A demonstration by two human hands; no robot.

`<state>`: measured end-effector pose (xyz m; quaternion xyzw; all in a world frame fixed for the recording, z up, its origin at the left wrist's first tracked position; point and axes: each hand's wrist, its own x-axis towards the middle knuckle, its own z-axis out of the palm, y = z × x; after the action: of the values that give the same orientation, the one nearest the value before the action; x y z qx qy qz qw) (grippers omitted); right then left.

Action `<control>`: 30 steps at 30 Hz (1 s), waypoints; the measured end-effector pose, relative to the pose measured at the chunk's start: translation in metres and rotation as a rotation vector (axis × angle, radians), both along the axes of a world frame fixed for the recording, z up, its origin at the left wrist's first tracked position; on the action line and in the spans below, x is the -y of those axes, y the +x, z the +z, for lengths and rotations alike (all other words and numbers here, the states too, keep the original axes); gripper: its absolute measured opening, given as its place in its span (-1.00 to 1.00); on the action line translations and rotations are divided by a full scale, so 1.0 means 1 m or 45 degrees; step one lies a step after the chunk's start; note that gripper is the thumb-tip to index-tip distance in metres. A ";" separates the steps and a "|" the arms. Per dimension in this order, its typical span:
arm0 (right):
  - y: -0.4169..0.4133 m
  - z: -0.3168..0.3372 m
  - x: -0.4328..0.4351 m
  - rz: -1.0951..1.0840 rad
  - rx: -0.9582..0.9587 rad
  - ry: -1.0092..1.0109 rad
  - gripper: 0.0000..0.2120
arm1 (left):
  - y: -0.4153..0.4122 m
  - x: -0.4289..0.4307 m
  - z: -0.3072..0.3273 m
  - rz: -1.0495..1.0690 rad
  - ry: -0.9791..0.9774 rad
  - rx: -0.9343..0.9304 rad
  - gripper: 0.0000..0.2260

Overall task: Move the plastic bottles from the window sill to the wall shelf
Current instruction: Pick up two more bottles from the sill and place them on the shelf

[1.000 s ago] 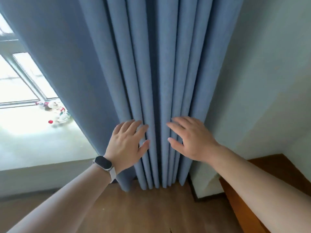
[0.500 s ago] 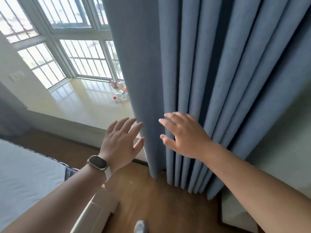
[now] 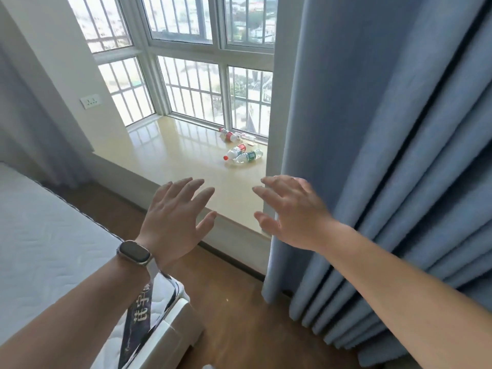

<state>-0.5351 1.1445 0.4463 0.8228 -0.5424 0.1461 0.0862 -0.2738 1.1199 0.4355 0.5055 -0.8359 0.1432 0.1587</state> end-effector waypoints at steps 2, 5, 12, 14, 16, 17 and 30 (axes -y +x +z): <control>0.027 0.001 0.025 0.013 -0.047 0.017 -0.48 | 0.027 0.025 0.003 0.013 0.005 -0.028 -0.54; 0.066 0.007 0.062 -0.004 -0.112 0.083 -0.45 | 0.069 0.064 0.008 0.025 0.012 -0.060 -0.54; 0.129 0.010 0.126 -0.053 -0.114 0.125 -0.43 | 0.142 0.135 0.002 0.015 0.068 -0.083 -0.51; 0.141 0.012 0.141 -0.048 -0.127 0.157 -0.40 | 0.155 0.150 0.003 0.014 0.093 -0.103 -0.51; 0.151 0.013 0.153 -0.047 -0.145 0.161 -0.39 | 0.166 0.161 0.002 0.004 0.095 -0.120 -0.52; 0.155 0.014 0.159 -0.049 -0.156 0.152 -0.40 | 0.171 0.165 0.001 -0.003 0.087 -0.123 -0.52; 0.183 0.004 0.240 0.029 -0.169 0.175 -0.41 | 0.193 0.222 -0.012 0.011 0.122 -0.079 -0.54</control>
<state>-0.3516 0.9044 0.4504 0.8408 -0.5348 0.0545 0.0637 -0.0810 0.8981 0.4239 0.5202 -0.8344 0.0879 0.1595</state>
